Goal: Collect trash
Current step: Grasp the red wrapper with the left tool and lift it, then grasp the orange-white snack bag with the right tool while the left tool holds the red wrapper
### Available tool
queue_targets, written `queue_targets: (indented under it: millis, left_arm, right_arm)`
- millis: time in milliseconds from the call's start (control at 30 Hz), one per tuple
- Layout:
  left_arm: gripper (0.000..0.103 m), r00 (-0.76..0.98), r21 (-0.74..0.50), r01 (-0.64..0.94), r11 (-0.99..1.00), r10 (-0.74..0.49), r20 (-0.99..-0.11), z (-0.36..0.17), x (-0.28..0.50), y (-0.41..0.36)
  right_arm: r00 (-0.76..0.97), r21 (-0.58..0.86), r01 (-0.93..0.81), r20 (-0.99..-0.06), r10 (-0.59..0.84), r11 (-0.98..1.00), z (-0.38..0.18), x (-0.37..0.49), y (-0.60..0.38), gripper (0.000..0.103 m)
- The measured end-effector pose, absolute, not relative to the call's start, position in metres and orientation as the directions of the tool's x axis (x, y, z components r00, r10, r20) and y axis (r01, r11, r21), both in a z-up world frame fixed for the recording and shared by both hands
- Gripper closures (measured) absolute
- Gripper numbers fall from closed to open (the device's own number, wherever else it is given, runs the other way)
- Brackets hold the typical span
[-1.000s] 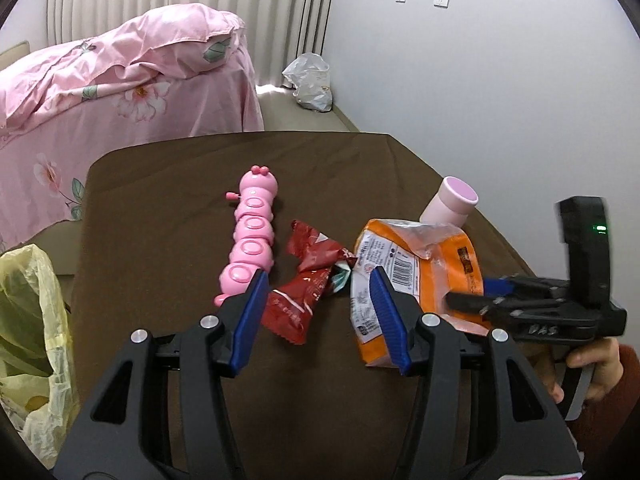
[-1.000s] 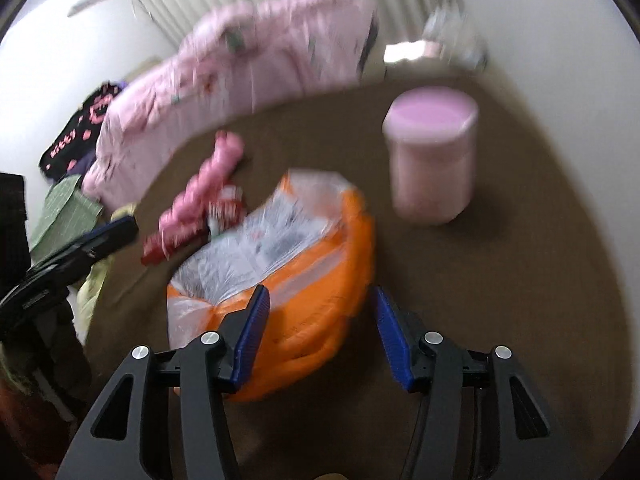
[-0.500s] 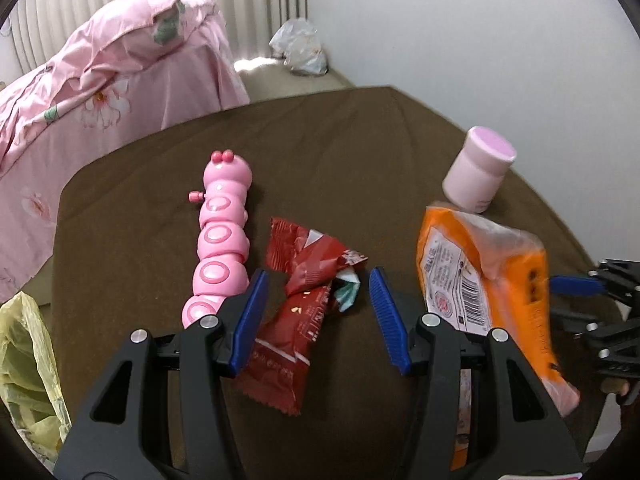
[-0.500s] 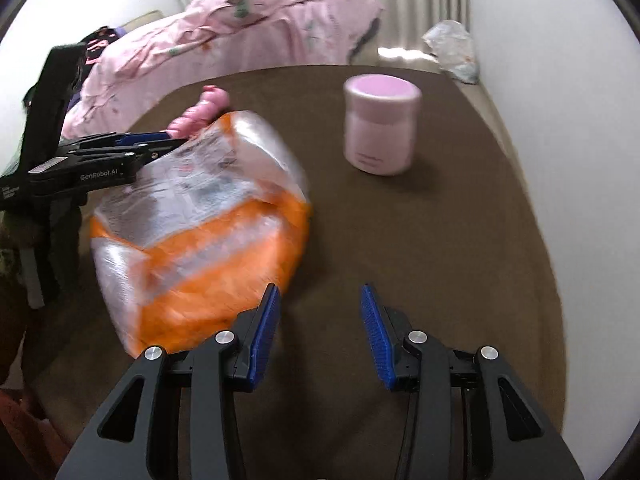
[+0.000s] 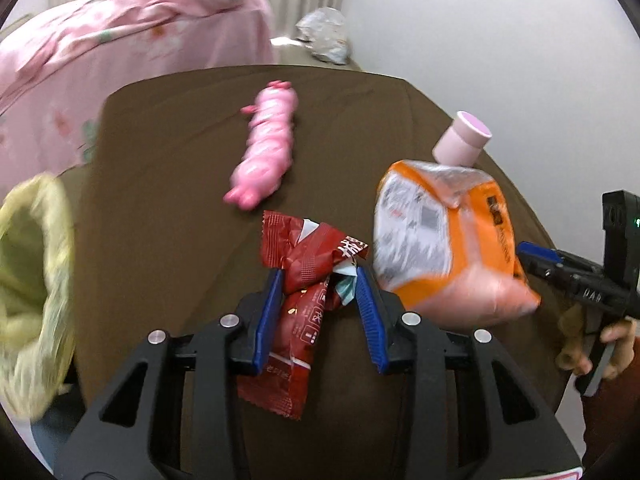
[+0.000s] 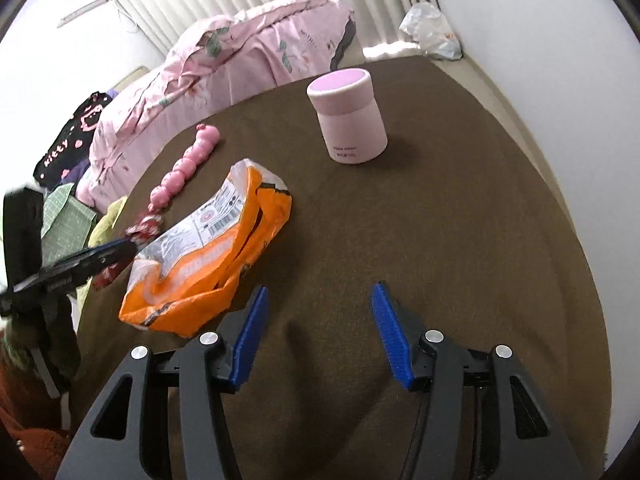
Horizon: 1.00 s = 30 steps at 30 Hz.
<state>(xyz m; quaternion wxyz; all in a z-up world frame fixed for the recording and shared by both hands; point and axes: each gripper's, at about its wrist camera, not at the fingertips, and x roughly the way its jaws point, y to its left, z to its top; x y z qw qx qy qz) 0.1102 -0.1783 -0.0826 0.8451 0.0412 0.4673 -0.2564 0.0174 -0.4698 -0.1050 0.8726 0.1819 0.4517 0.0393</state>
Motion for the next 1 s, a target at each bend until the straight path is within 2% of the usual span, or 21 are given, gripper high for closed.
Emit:
queue_targets:
  millis: [67, 233, 333, 500, 567, 600, 633, 733, 833, 933, 1000]
  left_arm:
    - [0.067, 0.451, -0.176, 0.423, 0.889, -0.375, -0.81, -0.083, 0.102, -0.165]
    - [0.067, 0.517, -0.125, 0.364, 0.923, -0.312, -0.797, -0.082, 0.096, -0.149]
    - [0.066, 0.523, -0.148, 0.347, 0.926, -0.322, -0.789, -0.082, 0.096, -0.14]
    - [0.066, 0.525, -0.183, 0.319, 0.93, -0.334, -0.783, -0.081, 0.096, -0.13]
    - [0.066, 0.522, -0.2, 0.314, 0.928, -0.345, -0.78, -0.081, 0.096, -0.126]
    - [0.066, 0.522, -0.205, 0.313, 0.927, -0.348, -0.779, -0.081, 0.096, -0.124]
    - [0.066, 0.521, -0.213, 0.314, 0.925, -0.355, -0.776, -0.08, 0.096, -0.122]
    - [0.066, 0.524, -0.222, 0.314, 0.923, -0.363, -0.77, -0.079, 0.095, -0.118]
    - [0.066, 0.525, -0.236, 0.309, 0.921, -0.372, -0.766, -0.079, 0.093, -0.114]
    - [0.066, 0.527, -0.241, 0.308, 0.92, -0.376, -0.762, -0.078, 0.092, -0.112]
    - [0.066, 0.527, -0.242, 0.308, 0.92, -0.376, -0.762, -0.078, 0.092, -0.112]
  right_arm:
    - [0.598, 0.358, 0.147, -0.775, 0.206, 0.922, -0.097, 0.01, -0.463, 0.052]
    - [0.682, 0.423, 0.065, -0.68, 0.269, 0.904, -0.074, -0.008, -0.418, 0.052]
    - [0.72, 0.494, 0.116, -0.639, 0.269, 0.862, -0.074, -0.001, -0.407, 0.052]
    - [0.675, 0.486, 0.193, -0.697, 0.245, 0.852, -0.09, 0.03, -0.387, 0.052]
    - [0.664, 0.412, 0.16, -0.717, 0.211, 0.897, -0.093, 0.036, -0.372, 0.053]
    - [0.662, 0.361, 0.135, -0.726, 0.186, 0.923, -0.094, 0.038, -0.365, 0.057]
    - [0.661, 0.338, 0.125, -0.729, 0.176, 0.933, -0.094, 0.04, -0.362, 0.066]
    - [0.643, 0.317, 0.104, -0.744, 0.18, 0.943, -0.098, 0.044, -0.365, 0.087]
    - [0.649, 0.301, 0.109, -0.743, 0.162, 0.947, -0.094, 0.046, -0.375, 0.094]
    - [0.685, 0.248, 0.133, -0.723, 0.092, 0.96, -0.08, 0.042, -0.389, 0.094]
    - [0.691, 0.246, 0.121, -0.717, 0.097, 0.962, -0.073, 0.04, -0.393, 0.094]
